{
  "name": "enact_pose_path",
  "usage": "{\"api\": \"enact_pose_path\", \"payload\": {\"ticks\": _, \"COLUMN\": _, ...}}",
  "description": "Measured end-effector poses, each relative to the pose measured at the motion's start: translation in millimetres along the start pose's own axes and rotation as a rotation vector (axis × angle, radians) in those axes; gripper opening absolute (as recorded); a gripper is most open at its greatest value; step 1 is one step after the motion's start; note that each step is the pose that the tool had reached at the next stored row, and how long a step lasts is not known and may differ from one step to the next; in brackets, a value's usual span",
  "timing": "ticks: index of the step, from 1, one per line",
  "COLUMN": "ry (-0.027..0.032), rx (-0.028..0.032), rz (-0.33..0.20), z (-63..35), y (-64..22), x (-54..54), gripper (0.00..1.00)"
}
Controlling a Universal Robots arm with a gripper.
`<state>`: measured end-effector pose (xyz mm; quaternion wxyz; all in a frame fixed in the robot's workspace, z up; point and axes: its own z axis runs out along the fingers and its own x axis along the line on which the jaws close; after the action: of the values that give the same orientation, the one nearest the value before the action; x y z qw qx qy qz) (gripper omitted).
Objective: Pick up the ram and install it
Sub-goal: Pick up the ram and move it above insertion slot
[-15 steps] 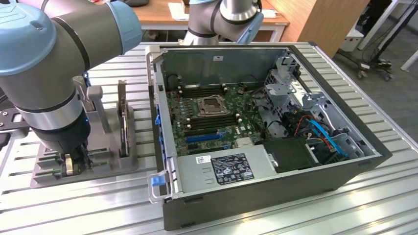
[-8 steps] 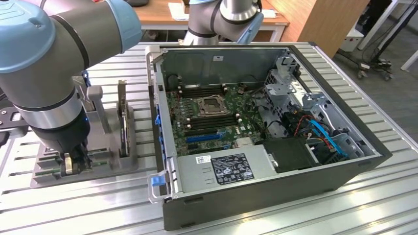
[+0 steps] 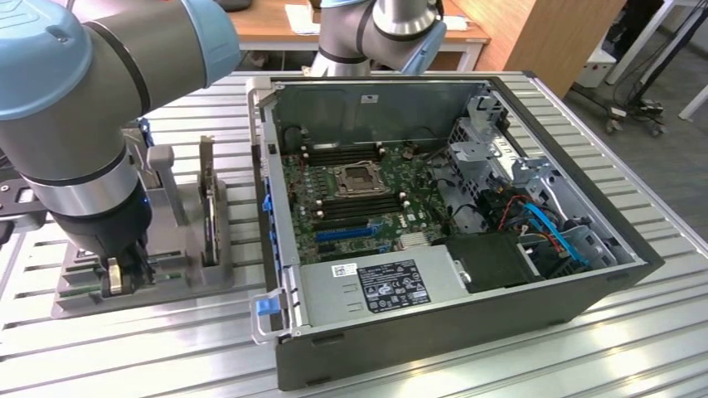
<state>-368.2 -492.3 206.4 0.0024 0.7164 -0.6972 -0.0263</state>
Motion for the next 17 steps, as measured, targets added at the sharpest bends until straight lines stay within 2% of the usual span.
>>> {"api": "enact_pose_path", "payload": {"ticks": 9, "ry": -0.0001, "rx": 0.0001, "rz": 0.000, "z": -7.9, "y": 0.3, "x": -0.3, "gripper": 0.11}}
{"api": "enact_pose_path", "payload": {"ticks": 17, "ry": -0.0001, "rx": 0.0002, "rz": 0.000, "z": -20.4, "y": 0.8, "x": -0.7, "gripper": 0.11}}
